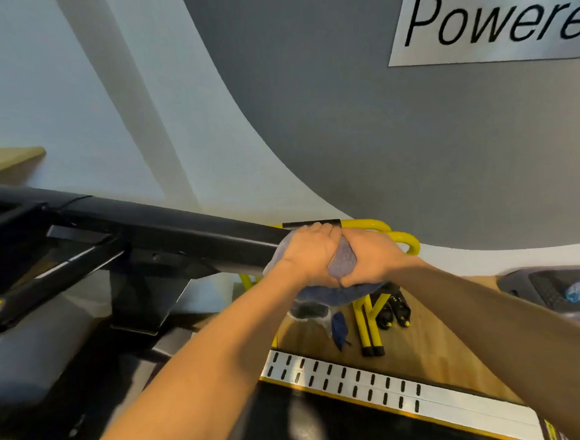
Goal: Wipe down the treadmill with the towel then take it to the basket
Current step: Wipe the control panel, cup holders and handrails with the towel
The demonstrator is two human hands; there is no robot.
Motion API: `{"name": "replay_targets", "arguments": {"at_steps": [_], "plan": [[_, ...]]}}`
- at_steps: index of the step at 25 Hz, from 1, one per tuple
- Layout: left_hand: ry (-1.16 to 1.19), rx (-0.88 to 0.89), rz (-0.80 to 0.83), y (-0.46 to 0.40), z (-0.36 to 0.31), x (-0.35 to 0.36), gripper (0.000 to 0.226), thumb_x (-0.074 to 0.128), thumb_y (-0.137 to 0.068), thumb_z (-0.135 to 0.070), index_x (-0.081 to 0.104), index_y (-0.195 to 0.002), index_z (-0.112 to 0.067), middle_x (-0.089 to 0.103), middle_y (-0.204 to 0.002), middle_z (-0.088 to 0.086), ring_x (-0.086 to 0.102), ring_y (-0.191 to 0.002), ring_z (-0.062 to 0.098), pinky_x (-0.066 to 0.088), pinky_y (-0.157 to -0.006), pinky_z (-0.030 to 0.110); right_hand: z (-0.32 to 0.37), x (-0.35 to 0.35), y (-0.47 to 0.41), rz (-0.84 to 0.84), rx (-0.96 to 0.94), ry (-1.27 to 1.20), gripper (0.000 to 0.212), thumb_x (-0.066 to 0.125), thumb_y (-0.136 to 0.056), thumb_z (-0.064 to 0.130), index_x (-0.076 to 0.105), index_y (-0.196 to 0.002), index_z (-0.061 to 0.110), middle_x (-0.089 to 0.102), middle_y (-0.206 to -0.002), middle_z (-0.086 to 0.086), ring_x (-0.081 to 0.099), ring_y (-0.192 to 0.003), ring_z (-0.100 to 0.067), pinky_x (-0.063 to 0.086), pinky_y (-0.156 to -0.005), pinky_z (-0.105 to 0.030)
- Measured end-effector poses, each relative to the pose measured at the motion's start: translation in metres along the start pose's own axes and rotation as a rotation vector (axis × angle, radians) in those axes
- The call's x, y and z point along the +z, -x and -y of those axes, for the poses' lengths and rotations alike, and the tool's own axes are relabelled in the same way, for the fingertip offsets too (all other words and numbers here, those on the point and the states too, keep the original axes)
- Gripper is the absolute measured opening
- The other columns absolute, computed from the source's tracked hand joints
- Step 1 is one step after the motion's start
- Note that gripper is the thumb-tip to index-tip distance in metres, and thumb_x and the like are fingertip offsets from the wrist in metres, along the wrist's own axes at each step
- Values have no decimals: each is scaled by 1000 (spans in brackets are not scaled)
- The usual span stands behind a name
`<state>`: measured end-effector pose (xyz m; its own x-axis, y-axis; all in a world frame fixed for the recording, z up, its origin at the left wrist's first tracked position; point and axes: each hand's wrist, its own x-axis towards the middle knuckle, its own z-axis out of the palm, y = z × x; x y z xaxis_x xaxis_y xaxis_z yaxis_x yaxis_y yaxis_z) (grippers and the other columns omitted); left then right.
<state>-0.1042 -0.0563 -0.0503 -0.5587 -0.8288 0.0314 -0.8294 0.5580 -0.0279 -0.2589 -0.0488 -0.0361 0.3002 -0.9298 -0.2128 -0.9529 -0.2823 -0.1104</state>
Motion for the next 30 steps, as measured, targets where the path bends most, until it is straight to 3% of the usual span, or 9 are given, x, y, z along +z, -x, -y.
{"name": "replay_targets", "arguments": {"at_steps": [5,10,14,19,23,26,28,30], "plan": [[35,-86,8,57,113,-10,97,71,-60,-72,50,-134,-14,60,-127,5,58,-115,25,45,-102,40,103,-12,-54,51,-131,-114,93,75,-56,65,41,-130,21,56,-124,-7,55,-113,-34,47,-95,-55],[27,-216,-7,130,234,-28,102,80,-58,-60,50,-139,-6,59,-133,13,57,-120,32,43,-107,44,233,-23,-121,-1,-274,-68,107,70,-60,74,37,-142,14,52,-129,-10,53,-120,-34,43,-100,-47],[23,-327,-67,183,311,-35,103,79,-60,-57,48,-142,-3,57,-137,16,56,-123,34,40,-111,46,322,-34,-169,-3,-364,-40,101,71,-67,69,33,-142,12,48,-127,-11,50,-119,-35,41,-98,-47],[88,-431,-144,209,334,-35,105,77,-60,-63,44,-145,-12,50,-145,5,45,-132,23,29,-117,40,371,-40,-201,97,-426,29,105,82,-70,47,22,-149,12,38,-139,-10,41,-130,-31,35,-106,-43],[213,-556,-166,215,335,-39,106,62,-62,-73,39,-149,-18,41,-151,1,36,-138,21,28,-118,44,369,-47,-222,241,-500,-22,106,80,-77,35,14,-155,11,18,-159,-19,21,-146,-41,23,-117,-56],[364,-833,-211,215,329,-52,100,46,-66,-73,41,-149,-16,36,-147,10,30,-135,30,31,-112,42,365,-52,-224,311,-573,14,119,81,-76,42,-1,-158,14,11,-161,-19,16,-147,-42,22,-119,-56],[519,-1117,-273,207,325,-64,92,55,-71,-65,41,-146,-12,34,-139,12,36,-128,33,33,-108,38,363,-51,-220,271,-646,76,119,75,-81,49,-9,-158,15,16,-158,-18,21,-144,-41,27,-116,-55],[711,-1290,-290,197,324,-74,85,72,-79,-49,37,-145,-10,31,-139,14,42,-126,33,37,-107,35,357,-48,-217,233,-700,87,113,69,-85,50,-9,-158,17,18,-156,-18,23,-141,-40,27,-114,-54]]}}
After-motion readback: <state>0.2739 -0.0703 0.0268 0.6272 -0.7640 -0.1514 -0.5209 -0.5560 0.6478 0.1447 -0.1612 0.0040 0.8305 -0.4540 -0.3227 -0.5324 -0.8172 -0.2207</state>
